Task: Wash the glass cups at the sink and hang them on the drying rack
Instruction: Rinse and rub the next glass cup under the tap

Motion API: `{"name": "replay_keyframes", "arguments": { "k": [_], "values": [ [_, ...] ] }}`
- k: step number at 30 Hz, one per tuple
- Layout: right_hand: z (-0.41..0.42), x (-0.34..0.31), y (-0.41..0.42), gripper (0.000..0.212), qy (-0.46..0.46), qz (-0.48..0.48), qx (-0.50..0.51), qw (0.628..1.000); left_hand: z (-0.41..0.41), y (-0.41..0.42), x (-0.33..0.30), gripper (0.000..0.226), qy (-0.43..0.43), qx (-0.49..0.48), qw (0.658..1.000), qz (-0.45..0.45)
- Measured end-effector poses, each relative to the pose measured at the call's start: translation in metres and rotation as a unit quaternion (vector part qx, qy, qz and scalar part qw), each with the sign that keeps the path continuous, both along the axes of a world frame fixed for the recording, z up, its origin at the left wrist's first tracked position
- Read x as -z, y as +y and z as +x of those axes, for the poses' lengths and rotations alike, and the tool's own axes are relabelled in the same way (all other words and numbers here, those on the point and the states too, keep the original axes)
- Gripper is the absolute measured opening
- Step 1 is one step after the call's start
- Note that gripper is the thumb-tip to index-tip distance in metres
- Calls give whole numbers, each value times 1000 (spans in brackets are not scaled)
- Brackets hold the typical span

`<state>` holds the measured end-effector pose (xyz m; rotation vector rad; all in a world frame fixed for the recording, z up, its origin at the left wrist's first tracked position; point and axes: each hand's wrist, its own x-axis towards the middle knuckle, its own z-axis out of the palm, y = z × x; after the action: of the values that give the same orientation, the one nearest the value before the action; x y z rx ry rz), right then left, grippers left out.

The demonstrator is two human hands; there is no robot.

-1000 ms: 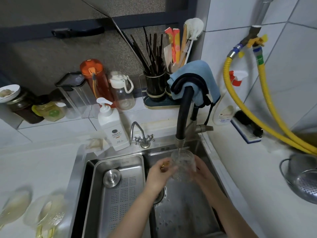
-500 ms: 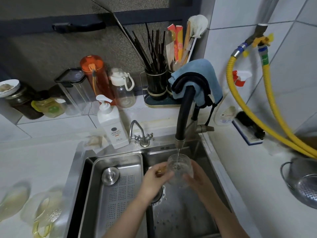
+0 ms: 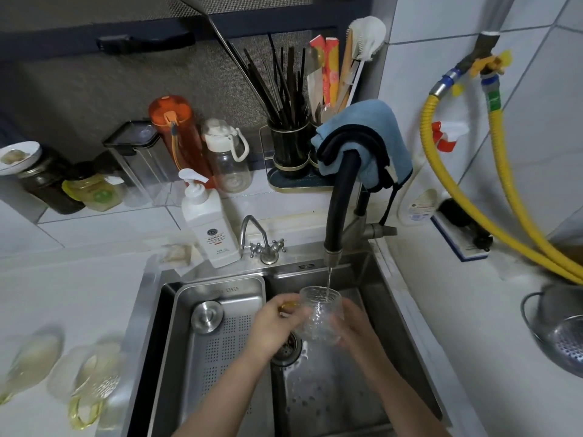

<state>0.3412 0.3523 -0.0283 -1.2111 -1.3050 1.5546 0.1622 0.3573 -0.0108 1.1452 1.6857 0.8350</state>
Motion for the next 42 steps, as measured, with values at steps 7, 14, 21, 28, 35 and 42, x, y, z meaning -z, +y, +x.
{"name": "replay_keyframes", "arguments": {
  "k": [7, 14, 21, 28, 35, 42],
  "values": [
    [-25, -13, 6, 49, 58, -139, 69, 986, 4, 9, -14, 70, -54, -65, 994, 76],
    [-34, -20, 0, 63, 65, -199, 86, 974, 6, -3, -16, 83, -101, -82, 987, 97],
    [-34, -24, 4, 61, 88, -209, 93, 969, 11, 1, -20, 66, -87, -83, 988, 93],
    [-35, -39, 12, 38, 59, -197, 45, 978, 18, 4, -20, 98, -47, -63, 992, 98],
    [-11, -38, 32, 35, -142, -16, 15, 990, 15, 18, -24, 78, -174, -92, 978, 61],
    [-12, -51, 60, 25, 41, -82, -18, 996, 35, 21, -14, 93, -269, -59, 961, -27]
  ]
}}
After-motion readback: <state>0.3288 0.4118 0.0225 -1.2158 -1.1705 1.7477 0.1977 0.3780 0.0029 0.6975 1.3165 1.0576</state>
